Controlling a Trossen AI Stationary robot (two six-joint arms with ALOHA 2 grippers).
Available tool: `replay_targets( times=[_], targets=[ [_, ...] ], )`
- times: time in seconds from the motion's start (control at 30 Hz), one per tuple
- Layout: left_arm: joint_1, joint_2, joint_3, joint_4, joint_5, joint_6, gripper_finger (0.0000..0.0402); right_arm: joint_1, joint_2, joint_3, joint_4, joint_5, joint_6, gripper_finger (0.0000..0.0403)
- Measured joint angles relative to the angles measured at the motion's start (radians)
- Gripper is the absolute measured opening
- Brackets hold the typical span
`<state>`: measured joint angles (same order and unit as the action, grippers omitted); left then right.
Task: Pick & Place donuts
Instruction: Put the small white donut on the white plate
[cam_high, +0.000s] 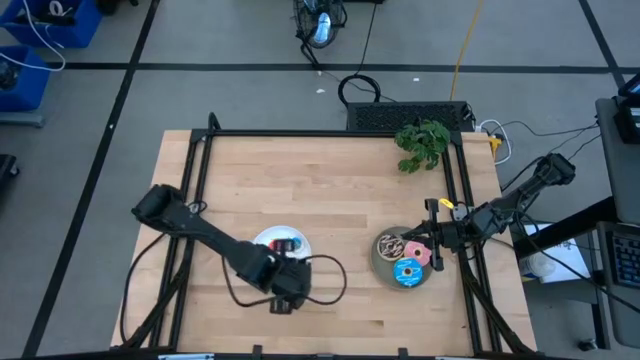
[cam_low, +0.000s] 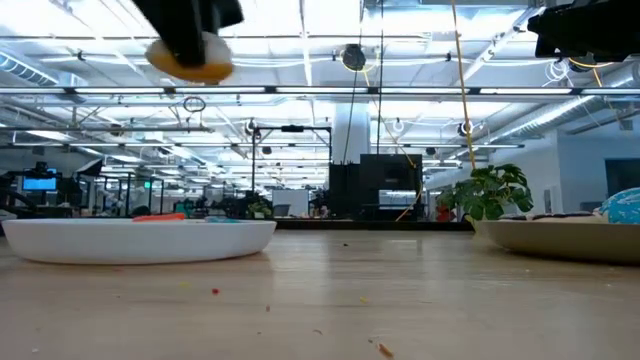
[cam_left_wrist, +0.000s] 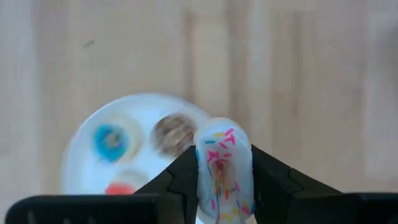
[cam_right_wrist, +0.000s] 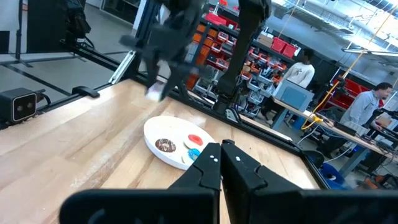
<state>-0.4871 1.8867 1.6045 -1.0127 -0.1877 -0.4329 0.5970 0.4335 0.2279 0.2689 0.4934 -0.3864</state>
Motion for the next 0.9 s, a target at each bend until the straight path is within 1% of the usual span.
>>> replay_targets(
  times=[0.07,0.17,0.27,0.37,0.5,0.63,0.8,0.9],
  targets=[
    [-0.016,-0.026,-0.029,-0.017,-0.039,-0.027,0.0115,0.0,0.0,0.0,-0.002,0.0,0.0,0.0],
    [-0.038,-0.056,-0.114,0.01,-0.056,-0.078,0.0115,0.0,0.0,0.0,-0.005,0.0,0.0,0.0],
    [-0.053,-0.087,-0.235,0.093,-0.041,-0.138,0.0115,0.0,0.0,0.0,-0.005,0.0,0.0,0.0],
    [-0.051,-0.089,-0.344,0.19,-0.02,-0.163,0.0115,0.0,0.0,0.0,-0.004,0.0,0.001,0.0],
    [-0.028,-0.092,-0.426,0.258,0.014,-0.173,0.0115,0.0,0.0,0.0,0.006,0.0,0.0,0.0],
    [0.0,-0.091,-0.481,0.315,0.032,-0.175,0.0115,0.0,0.0,0.0,0.011,0.0,-0.002,0.0],
    [0.023,-0.091,-0.524,0.331,0.042,-0.191,0.0115,0.0,0.0,0.0,0.011,0.0,-0.003,0.0],
    [0.03,-0.091,-0.525,0.336,0.067,-0.146,0.0116,0.0,0.0,0.0,0.01,0.0,-0.002,0.0]
  ],
)
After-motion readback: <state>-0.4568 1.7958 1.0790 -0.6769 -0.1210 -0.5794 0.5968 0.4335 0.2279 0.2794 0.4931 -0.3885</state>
